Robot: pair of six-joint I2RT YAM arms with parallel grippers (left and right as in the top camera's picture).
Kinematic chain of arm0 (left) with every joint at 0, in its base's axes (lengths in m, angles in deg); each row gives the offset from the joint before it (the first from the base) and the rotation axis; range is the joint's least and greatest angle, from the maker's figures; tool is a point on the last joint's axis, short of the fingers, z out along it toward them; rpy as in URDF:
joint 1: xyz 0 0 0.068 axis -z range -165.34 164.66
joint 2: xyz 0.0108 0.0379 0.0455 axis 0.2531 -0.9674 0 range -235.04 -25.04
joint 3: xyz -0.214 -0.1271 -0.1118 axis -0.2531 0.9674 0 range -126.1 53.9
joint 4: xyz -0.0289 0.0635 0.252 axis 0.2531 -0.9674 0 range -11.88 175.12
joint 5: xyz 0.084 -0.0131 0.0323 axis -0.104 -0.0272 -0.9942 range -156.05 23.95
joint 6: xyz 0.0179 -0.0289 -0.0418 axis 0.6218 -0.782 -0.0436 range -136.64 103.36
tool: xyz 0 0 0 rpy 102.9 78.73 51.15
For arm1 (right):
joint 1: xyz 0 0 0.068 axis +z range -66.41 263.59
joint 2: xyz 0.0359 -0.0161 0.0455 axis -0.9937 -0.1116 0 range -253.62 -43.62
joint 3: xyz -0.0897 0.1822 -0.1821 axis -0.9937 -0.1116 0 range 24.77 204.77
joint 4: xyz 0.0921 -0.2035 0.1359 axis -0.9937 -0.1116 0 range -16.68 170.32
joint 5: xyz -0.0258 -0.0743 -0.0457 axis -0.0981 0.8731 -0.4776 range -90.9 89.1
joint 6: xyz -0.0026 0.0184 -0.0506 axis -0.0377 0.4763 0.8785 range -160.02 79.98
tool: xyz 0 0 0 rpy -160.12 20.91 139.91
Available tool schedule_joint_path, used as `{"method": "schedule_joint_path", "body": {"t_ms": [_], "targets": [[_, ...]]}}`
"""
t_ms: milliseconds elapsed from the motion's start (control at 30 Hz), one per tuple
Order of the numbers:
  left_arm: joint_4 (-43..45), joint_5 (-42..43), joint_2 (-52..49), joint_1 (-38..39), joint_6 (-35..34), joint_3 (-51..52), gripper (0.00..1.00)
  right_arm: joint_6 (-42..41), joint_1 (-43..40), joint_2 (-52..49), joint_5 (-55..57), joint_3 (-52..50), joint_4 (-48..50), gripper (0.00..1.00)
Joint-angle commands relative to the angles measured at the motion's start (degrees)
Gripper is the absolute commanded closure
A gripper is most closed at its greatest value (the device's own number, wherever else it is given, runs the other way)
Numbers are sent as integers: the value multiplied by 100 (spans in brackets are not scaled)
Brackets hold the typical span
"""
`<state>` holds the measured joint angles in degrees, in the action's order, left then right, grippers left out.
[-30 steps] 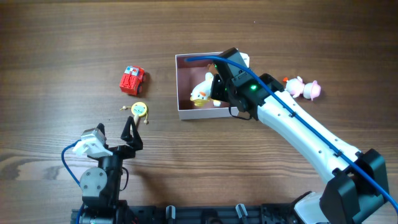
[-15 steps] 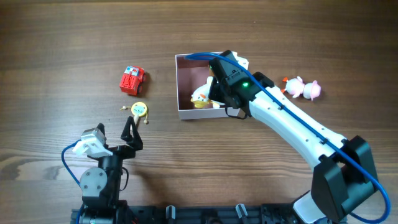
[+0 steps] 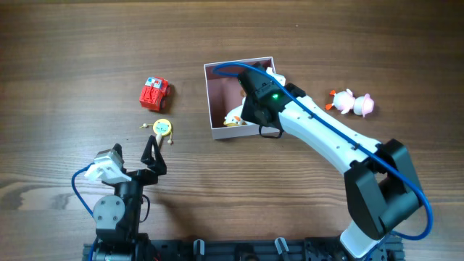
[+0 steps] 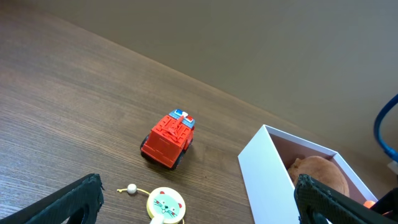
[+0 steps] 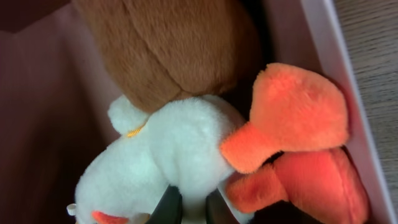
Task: Pack container
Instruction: 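Release the duck and move the right gripper over the pig figure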
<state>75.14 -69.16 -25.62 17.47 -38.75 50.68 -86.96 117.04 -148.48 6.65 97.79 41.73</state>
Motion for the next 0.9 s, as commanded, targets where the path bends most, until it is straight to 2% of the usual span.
{"method": "schedule_joint_path", "body": {"t_ms": [0, 233, 300, 333, 367, 433, 467, 667, 867], "targets": [[28, -33, 20, -48, 109, 31, 0, -116, 13, -267, 50, 52, 85, 96], [28, -33, 20, -48, 109, 31, 0, 7, 13, -271, -20, 55, 109, 95], [28, -33, 20, -48, 109, 31, 0, 55, 13, -271, -52, 55, 107, 78], [28, -33, 20, -48, 109, 31, 0, 70, 13, -271, -55, 55, 109, 66], [28, -33, 20, -48, 109, 31, 0, 109, 13, -271, -55, 61, 109, 64], [28, -35, 20, -48, 109, 31, 0, 197, 13, -271, -52, 96, 103, 45], [28, -33, 20, -48, 109, 31, 0, 199, 13, -271, -55, 116, 101, 41], [28, -33, 20, -48, 109, 31, 0, 380, 13, -195, -24, 328, 35, 37], [28, -33, 20, -48, 109, 31, 0, 809, 7, -109, 192, 951, -251, 36]]}}
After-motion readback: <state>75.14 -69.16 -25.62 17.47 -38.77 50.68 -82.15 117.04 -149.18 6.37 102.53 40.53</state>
